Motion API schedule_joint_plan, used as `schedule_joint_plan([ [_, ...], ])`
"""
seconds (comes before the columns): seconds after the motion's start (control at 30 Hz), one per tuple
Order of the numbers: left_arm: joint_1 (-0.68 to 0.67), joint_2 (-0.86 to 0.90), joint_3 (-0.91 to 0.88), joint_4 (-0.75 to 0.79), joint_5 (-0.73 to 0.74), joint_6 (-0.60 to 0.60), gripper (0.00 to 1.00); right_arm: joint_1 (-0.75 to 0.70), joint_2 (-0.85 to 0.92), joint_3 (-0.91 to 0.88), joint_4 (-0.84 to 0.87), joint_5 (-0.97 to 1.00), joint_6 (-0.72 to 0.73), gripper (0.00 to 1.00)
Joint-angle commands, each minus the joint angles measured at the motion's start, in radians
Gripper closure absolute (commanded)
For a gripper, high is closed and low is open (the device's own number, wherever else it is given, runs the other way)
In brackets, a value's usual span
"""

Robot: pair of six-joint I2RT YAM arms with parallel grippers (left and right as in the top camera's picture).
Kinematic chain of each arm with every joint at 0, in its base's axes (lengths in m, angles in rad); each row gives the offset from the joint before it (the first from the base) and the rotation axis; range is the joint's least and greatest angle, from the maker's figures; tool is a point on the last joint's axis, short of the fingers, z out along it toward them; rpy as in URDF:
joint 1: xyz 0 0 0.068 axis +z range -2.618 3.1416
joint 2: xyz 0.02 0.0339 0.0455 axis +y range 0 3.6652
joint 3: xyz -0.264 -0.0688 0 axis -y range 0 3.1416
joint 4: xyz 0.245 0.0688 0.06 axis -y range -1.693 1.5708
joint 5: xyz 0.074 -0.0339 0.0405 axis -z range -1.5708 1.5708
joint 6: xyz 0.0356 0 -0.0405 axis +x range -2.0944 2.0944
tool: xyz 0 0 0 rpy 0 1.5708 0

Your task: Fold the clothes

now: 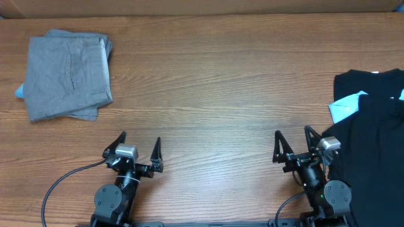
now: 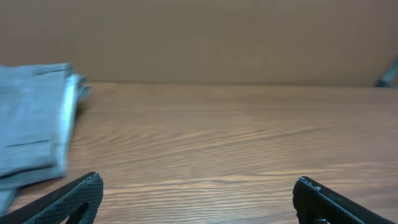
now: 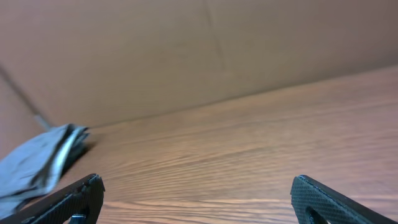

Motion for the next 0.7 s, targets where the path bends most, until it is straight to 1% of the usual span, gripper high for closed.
schedule_joint_plan([
  [0.0,0.005,-0.010,0.002,0.044,0.097,-0.040,0.00,-0.003,-0.006,0.002,0.026,-0.115,0.004,0.00],
  [0.13,0.006,-0.010,0.069,0.117,0.093,-0.036,0.00,-0.003,-0.004,0.109,0.024,-0.261,0.007,0.00],
  [0.2,0.006,-0.008,0.137,0.111,0.063,-0.015,0.00,-0.003,0.011,0.206,-0.023,-0.280,0.029,0.00],
  [0.3,0.006,0.021,0.231,0.067,-0.005,-0.006,0.00,-0.003,0.061,0.322,-0.121,-0.277,-0.008,0.00],
  [0.4,0.006,0.093,0.340,-0.016,-0.011,0.019,0.00,-0.003,0.158,0.428,-0.221,-0.277,-0.027,0.00],
  [0.5,0.006,0.217,0.484,-0.158,-0.011,0.022,0.00,-0.003,0.289,0.528,-0.317,-0.277,-0.027,0.00],
  [0.67,0.005,0.486,0.779,-0.410,-0.001,0.021,0.00,-0.003,0.601,0.726,-0.527,-0.227,-0.027,0.00],
])
